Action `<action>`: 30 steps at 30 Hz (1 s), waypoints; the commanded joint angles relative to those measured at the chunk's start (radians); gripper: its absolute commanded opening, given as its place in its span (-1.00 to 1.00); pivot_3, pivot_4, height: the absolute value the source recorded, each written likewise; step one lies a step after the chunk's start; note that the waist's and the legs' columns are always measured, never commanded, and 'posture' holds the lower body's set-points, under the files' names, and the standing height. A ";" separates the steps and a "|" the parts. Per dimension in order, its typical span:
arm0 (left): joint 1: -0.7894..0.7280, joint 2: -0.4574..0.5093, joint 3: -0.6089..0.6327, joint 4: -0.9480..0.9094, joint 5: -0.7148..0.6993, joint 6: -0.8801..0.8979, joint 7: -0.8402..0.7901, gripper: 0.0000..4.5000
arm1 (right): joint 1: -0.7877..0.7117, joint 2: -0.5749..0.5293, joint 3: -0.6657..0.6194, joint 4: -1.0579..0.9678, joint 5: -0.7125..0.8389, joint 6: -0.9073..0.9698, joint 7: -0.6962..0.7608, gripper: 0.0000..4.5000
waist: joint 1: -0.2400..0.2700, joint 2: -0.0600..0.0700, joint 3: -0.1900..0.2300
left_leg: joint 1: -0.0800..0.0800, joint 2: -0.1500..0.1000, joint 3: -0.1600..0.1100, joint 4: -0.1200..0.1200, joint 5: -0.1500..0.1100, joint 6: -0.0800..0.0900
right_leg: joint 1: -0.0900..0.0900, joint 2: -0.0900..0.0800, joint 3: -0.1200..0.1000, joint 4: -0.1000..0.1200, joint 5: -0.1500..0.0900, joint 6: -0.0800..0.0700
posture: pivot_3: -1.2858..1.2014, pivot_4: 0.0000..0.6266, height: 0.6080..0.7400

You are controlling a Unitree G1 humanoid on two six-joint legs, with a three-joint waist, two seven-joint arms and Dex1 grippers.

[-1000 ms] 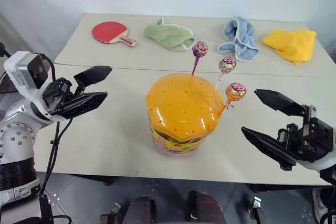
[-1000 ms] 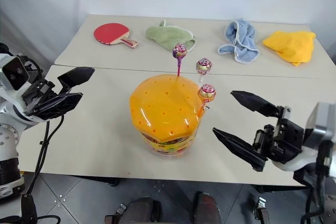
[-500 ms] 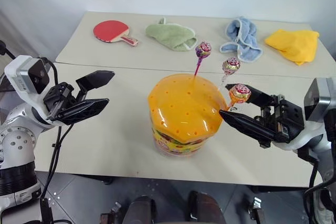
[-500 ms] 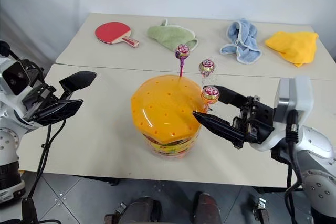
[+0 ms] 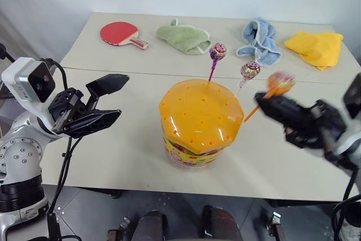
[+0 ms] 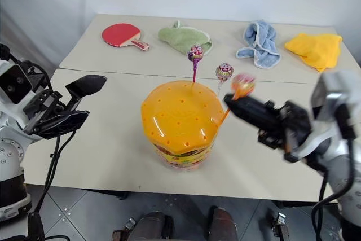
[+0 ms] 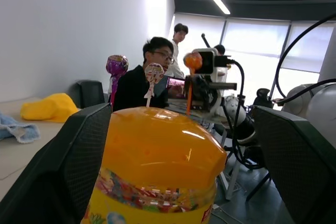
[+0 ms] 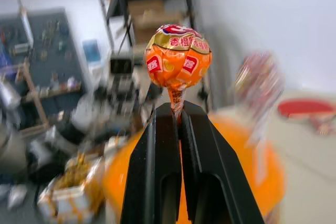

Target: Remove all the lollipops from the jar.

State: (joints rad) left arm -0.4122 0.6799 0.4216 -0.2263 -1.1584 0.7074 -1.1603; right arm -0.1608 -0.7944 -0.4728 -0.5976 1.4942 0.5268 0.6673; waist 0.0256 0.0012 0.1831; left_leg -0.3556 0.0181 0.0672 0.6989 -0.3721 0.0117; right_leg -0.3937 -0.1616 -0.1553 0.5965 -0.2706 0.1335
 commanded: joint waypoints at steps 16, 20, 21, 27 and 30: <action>-0.039 0.119 -0.067 0.014 0.114 -0.079 -0.178 1.00 | 0.246 -0.323 0.172 0.635 -0.860 -0.047 0.066 -0.98 | -0.007 0.003 0.000 | -0.002 0.002 0.013 -0.001 0.000 0.001 | -0.002 0.001 0.002 -0.004 0.000 0.000 | 0.03 -0.52 1.00; -0.028 0.104 -0.058 0.001 0.104 -0.081 -0.150 1.00 | 0.236 -0.306 0.177 0.681 -0.908 -0.092 0.182 -0.51 | -0.004 0.003 0.000 | -0.002 0.002 0.013 -0.001 0.000 0.001 | -0.002 0.002 0.002 -0.004 0.000 0.000 | 0.03 -0.52 1.00; -0.027 0.099 -0.054 0.000 0.100 -0.080 -0.140 1.00 | 0.239 -0.300 0.158 0.677 -0.910 -0.113 0.210 -0.37 | -0.004 0.003 0.000 | -0.002 0.002 0.013 -0.001 0.000 0.001 | -0.002 0.002 0.002 -0.005 0.000 0.000 | 0.03 -0.52 1.00; -0.014 0.059 -0.007 0.003 0.055 -0.068 -0.057 1.00 | 0.183 -0.187 -0.073 0.519 -0.680 -0.175 0.404 0.23 | 0.000 0.003 0.001 | -0.002 0.002 0.013 0.000 0.000 0.001 | -0.002 0.002 0.002 -0.005 0.000 0.001 | 0.03 -0.52 1.00; 0.003 0.038 0.009 0.012 0.038 -0.062 -0.028 1.00 | 0.101 -0.184 -0.104 0.365 -0.485 -0.023 0.367 0.23 | -0.004 0.003 0.001 | -0.001 0.003 0.012 0.000 0.000 0.001 | -0.002 0.002 0.003 -0.005 0.000 0.001 | 0.03 -0.52 1.00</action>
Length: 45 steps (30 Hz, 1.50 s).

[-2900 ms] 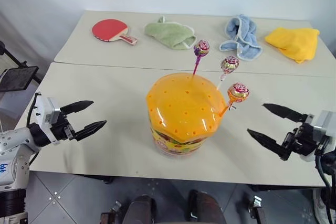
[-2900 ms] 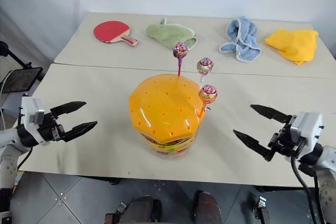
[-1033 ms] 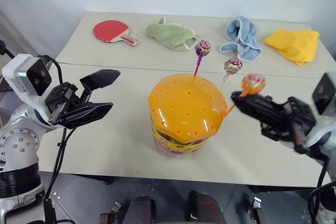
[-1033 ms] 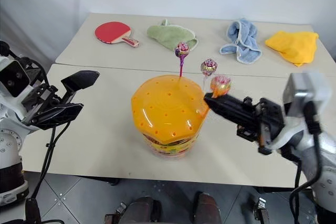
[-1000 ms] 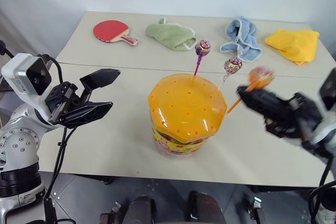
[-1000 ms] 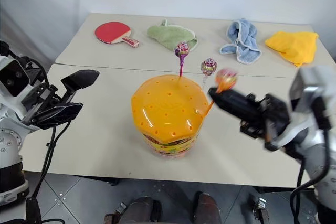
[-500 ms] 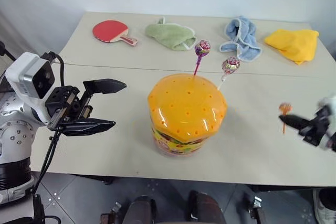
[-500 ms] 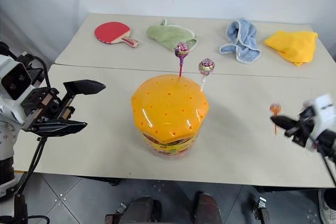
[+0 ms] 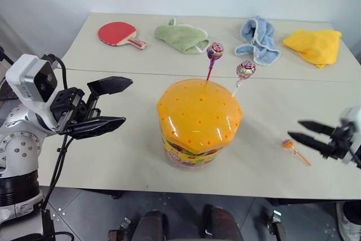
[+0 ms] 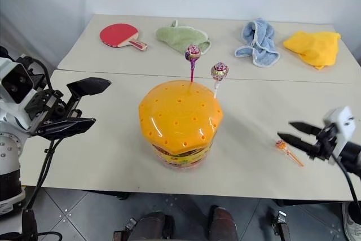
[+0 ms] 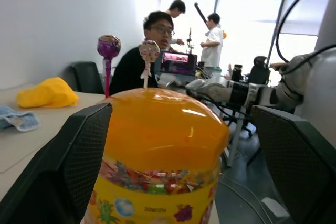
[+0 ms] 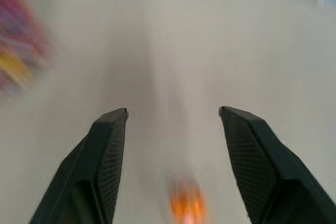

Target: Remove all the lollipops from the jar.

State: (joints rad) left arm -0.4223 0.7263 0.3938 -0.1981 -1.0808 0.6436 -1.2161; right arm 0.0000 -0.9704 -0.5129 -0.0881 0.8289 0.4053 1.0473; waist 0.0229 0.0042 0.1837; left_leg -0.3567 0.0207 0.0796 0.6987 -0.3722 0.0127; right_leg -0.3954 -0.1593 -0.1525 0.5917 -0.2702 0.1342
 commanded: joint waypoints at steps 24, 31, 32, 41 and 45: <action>-0.037 -0.124 -0.004 -0.008 -0.040 -0.027 0.104 1.00 | -0.476 0.162 0.271 -0.359 0.320 0.305 -0.237 -0.59 | 0.001 -0.001 0.000 | -0.001 0.008 -0.001 0.002 -0.003 -0.005 | -0.001 0.010 0.002 0.000 0.000 -0.001 | 0.03 -0.52 1.00; -0.054 -0.142 -0.004 -0.022 -0.079 -0.012 0.116 1.00 | -0.489 0.186 0.228 -0.333 0.337 0.291 -0.225 -0.98 | 0.001 -0.001 0.000 | -0.001 0.008 -0.001 0.001 -0.003 -0.005 | -0.001 0.010 0.002 0.000 0.000 -0.001 | 0.03 -0.52 1.00; -0.059 -0.146 -0.003 -0.025 -0.086 -0.009 0.121 1.00 | -0.497 0.193 0.211 -0.327 0.353 0.289 -0.229 -0.98 | 0.001 -0.001 0.000 | -0.001 0.008 -0.001 0.001 -0.003 -0.005 | -0.001 0.010 0.002 0.000 0.000 -0.001 | 0.03 -0.52 1.00; -0.095 -0.084 -0.015 -0.069 -0.157 0.061 0.085 1.00 | -0.384 0.018 -0.116 -0.141 0.416 0.391 -0.260 -0.98 | 0.007 -0.002 0.001 | -0.002 0.007 -0.002 0.001 -0.004 -0.005 | -0.001 0.010 0.002 -0.001 0.000 -0.001 | 0.03 -0.52 1.00; -0.074 0.032 -0.020 -0.046 -0.117 0.087 -0.023 1.00 | -0.079 -0.176 -0.066 -0.011 0.068 0.389 -0.227 -0.98 | 0.003 -0.002 0.001 | -0.001 0.007 -0.001 0.000 -0.004 -0.004 | -0.001 0.010 0.002 -0.001 0.000 -0.001 | 0.03 -0.52 1.00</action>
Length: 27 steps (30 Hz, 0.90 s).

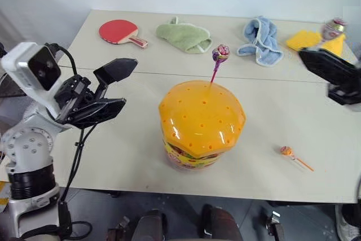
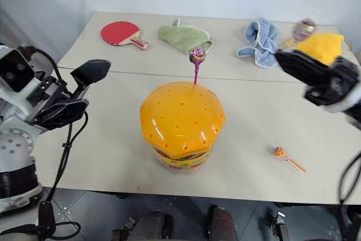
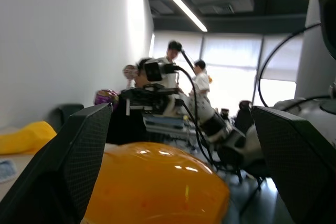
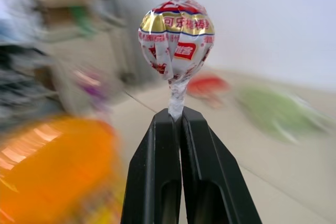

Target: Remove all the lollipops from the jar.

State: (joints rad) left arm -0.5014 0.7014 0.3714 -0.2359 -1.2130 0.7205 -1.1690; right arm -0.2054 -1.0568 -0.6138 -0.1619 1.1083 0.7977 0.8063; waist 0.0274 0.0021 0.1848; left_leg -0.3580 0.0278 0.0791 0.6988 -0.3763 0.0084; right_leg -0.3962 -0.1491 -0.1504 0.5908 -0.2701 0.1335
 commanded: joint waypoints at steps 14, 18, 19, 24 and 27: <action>-0.009 0.039 -0.020 0.006 0.057 -0.026 -0.087 1.00 | 0.342 -0.079 0.207 0.223 -0.600 -0.238 0.130 -0.37 | -0.006 0.002 0.000 | 0.005 0.002 0.014 -0.001 0.000 0.000 | -0.003 0.003 0.014 0.000 0.000 0.000 | 0.03 -0.52 1.00; -0.009 0.016 0.003 0.021 0.040 -0.028 -0.042 1.00 | 0.279 0.022 0.053 0.168 -0.444 -0.445 0.366 0.24 | -0.004 0.001 0.000 | 0.005 0.001 0.014 0.000 0.000 0.000 | -0.003 0.003 0.015 -0.001 0.000 0.000 | 0.03 -0.52 1.00; -0.008 0.006 0.012 0.027 0.037 -0.029 -0.026 1.00 | 0.250 0.048 0.026 0.150 -0.394 -0.454 0.404 0.38 | -0.004 0.002 0.000 | 0.005 0.002 0.014 0.001 0.000 0.000 | -0.003 0.003 0.015 -0.001 0.000 0.000 | 0.03 -0.52 1.00; 0.010 -0.078 0.065 0.082 0.070 -0.087 0.114 1.00 | -0.032 0.118 0.092 -0.044 -0.143 -0.248 0.253 0.38 | -0.015 0.002 0.000 | 0.007 0.003 0.013 0.000 0.000 0.000 | -0.003 0.004 0.017 0.001 0.000 0.000 | 0.03 -0.52 1.00; 0.044 -0.116 0.047 0.079 0.095 -0.107 0.139 1.00 | -0.258 0.224 0.244 -0.094 -0.081 -0.160 0.132 0.38 | -0.017 0.001 0.000 | 0.006 0.003 0.013 0.000 0.000 -0.001 | -0.003 0.004 0.016 0.002 0.000 -0.001 | 0.03 -0.52 1.00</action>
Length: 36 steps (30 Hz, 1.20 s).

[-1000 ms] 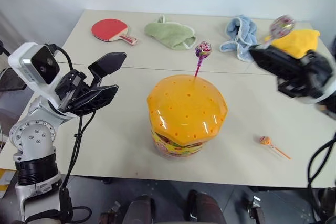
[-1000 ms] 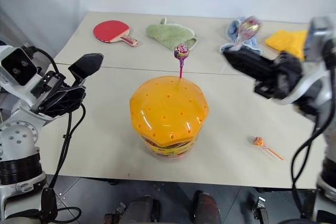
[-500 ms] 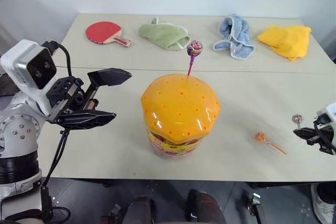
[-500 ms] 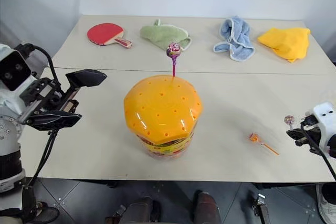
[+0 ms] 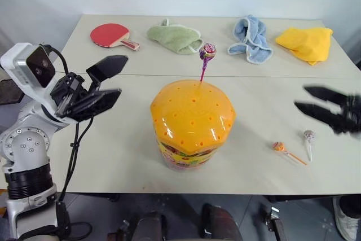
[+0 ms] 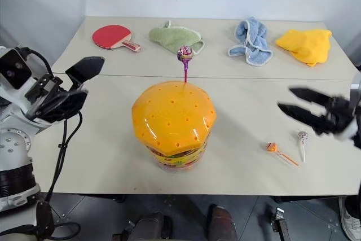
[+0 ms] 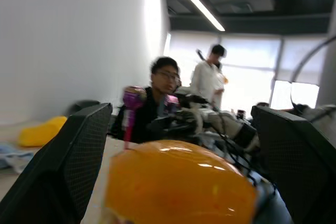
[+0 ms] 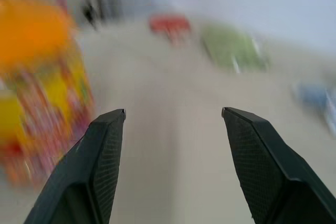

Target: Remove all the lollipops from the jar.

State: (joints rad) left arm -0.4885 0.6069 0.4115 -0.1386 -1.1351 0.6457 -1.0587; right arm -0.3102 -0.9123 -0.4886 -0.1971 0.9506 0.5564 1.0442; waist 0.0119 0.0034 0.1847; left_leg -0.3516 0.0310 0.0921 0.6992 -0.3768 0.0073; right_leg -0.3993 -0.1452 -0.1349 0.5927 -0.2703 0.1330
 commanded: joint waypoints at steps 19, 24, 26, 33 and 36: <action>0.093 -0.054 -0.025 -0.131 -0.065 0.042 0.115 1.00 | -0.483 0.298 0.434 -0.042 0.025 0.269 -0.155 0.30 | 0.006 -0.002 0.000 | -0.008 -0.001 0.001 0.002 -0.001 0.000 | -0.012 -0.001 0.001 0.007 0.000 0.001 | 0.03 -0.52 1.00; 0.077 -0.058 -0.027 -0.124 -0.063 0.034 0.117 1.00 | -0.485 0.310 0.430 -0.031 0.008 0.256 -0.142 -0.29 | 0.001 -0.002 0.000 | -0.007 -0.001 0.001 0.002 -0.001 0.000 | -0.012 -0.001 0.001 0.008 0.000 0.001 | 0.03 -0.52 1.00; 0.068 -0.060 -0.031 -0.118 -0.059 0.030 0.111 1.00 | -0.486 0.316 0.427 -0.018 -0.011 0.238 -0.142 -0.57 | 0.000 -0.002 0.000 | -0.007 -0.001 0.001 0.002 -0.001 0.000 | -0.012 -0.001 0.001 0.008 0.000 0.001 | 0.03 -0.52 1.00; 0.048 -0.064 -0.040 -0.096 -0.051 0.027 0.077 1.00 | -0.510 0.366 0.372 0.015 -0.013 0.192 -0.154 -0.99 | -0.013 -0.002 0.000 | -0.007 -0.001 0.001 0.000 -0.001 0.000 | -0.012 -0.001 0.001 0.008 0.000 0.001 | 0.03 -0.52 1.00; 0.032 -0.072 -0.045 -0.093 -0.061 0.025 0.058 1.00 | -0.530 0.375 0.284 0.022 0.054 0.191 -0.167 -0.99 | -0.015 -0.002 0.000 | -0.007 -0.001 0.002 0.001 -0.001 0.000 | -0.013 -0.001 0.001 0.008 0.000 0.001 | 0.03 -0.52 1.00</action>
State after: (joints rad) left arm -0.4432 0.5304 0.3621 -0.2187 -1.1768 0.6854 -0.9819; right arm -0.8054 -0.5323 -0.1260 -0.1543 0.9519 0.7651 0.8808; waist -0.0029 0.0018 0.1851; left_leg -0.3590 0.0297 0.0936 0.6999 -0.3779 0.0075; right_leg -0.4119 -0.1458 -0.1338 0.6011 -0.2700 0.1336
